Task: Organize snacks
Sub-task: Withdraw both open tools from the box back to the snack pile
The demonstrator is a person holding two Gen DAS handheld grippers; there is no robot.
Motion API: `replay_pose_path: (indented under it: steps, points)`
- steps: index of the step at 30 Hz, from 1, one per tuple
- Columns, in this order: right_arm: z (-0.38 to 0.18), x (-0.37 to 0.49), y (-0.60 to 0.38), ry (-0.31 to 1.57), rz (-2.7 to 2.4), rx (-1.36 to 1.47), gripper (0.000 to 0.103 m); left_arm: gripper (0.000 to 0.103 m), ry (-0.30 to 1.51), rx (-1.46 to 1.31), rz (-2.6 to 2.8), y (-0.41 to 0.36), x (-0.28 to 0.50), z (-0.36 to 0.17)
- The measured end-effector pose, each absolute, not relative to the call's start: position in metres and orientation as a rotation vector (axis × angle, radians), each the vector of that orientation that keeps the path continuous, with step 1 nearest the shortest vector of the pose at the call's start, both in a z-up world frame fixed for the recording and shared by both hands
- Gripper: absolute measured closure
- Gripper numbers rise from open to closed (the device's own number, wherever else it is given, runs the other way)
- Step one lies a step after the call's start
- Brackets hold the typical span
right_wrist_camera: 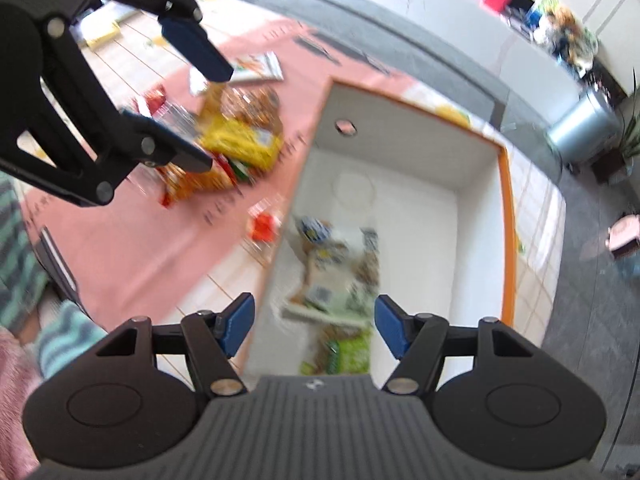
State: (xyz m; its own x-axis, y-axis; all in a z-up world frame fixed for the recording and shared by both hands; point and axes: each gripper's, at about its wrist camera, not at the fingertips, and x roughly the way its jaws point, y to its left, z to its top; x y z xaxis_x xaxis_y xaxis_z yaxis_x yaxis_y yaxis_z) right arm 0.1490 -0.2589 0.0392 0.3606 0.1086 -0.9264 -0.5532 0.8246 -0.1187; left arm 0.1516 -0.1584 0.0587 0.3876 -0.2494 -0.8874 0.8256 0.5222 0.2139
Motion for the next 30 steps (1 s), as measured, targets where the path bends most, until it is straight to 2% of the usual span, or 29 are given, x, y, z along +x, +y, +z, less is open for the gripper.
replay_pose_path:
  steps: [9,18,25,30]
  points:
    - [0.042,0.128,-0.197,1.035,0.517,-0.446,0.039,0.038,0.963,0.579,-0.621,-0.086,0.136,0.053]
    - [0.013,0.114,-0.157,0.983,0.497,-0.360,0.039,0.038,0.982,0.386,-0.425,-0.020,0.116,0.040]
    - [-0.014,0.107,-0.132,0.948,0.433,-0.225,0.039,0.038,0.976,0.250,-0.344,-0.006,0.099,0.022]
    - [-0.036,0.110,-0.113,0.971,0.421,-0.257,0.039,0.038,1.045,0.189,-0.302,-0.004,0.106,-0.008]
